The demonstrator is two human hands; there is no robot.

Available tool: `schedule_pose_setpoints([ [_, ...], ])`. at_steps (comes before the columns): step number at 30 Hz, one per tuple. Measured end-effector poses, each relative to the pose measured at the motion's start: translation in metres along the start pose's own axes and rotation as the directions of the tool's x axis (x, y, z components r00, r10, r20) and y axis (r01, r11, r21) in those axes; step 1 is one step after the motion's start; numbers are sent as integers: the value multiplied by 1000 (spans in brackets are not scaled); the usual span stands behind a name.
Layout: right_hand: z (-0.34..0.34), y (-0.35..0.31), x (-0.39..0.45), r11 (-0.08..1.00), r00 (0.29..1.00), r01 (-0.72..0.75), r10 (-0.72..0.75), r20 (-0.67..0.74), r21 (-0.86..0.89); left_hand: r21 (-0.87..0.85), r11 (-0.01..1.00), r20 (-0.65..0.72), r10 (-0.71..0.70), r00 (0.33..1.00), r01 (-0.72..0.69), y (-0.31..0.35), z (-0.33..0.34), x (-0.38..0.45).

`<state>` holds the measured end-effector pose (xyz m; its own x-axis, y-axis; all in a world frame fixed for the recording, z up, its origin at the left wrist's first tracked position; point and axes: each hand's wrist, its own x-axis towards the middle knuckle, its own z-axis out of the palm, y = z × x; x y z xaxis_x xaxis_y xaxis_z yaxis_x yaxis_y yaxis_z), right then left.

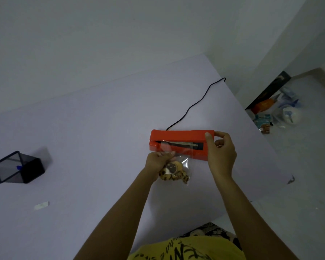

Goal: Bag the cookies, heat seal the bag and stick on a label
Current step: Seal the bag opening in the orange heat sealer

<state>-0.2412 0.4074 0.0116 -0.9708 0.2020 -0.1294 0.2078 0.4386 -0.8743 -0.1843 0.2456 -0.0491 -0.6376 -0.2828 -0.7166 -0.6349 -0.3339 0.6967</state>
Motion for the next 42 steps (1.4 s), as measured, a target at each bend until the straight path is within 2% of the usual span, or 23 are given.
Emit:
schedule_pose_setpoints([
  [8,3,31,13,993,999,-31,32,2,-117,66,998,-19,-1,1000,3,-2,0,6],
  [14,4,43,19,987,997,-64,69,26,-147,94,996,-28,-1,1000,4,-5,-3,11],
  [19,0,49,25,981,983,-147,159,91,-127,79,997,-4,-7,1000,8,-5,-5,12],
  [23,-11,52,39,954,930,-268,292,224,-133,74,997,-11,-1,1000,2,-6,-4,12],
  [27,-17,55,51,931,882,-324,361,302,-168,68,998,10,-3,1000,3,-6,-5,11],
  [31,-18,56,54,876,798,-462,478,366,-138,86,996,18,-11,1000,10,-8,-7,14],
  [35,-16,60,54,861,790,-495,501,353,-114,147,989,16,-10,1000,8,-11,-8,16],
  [42,-17,63,53,844,770,-526,523,366,-100,154,988,21,6,1000,-10,-10,-7,12],
])
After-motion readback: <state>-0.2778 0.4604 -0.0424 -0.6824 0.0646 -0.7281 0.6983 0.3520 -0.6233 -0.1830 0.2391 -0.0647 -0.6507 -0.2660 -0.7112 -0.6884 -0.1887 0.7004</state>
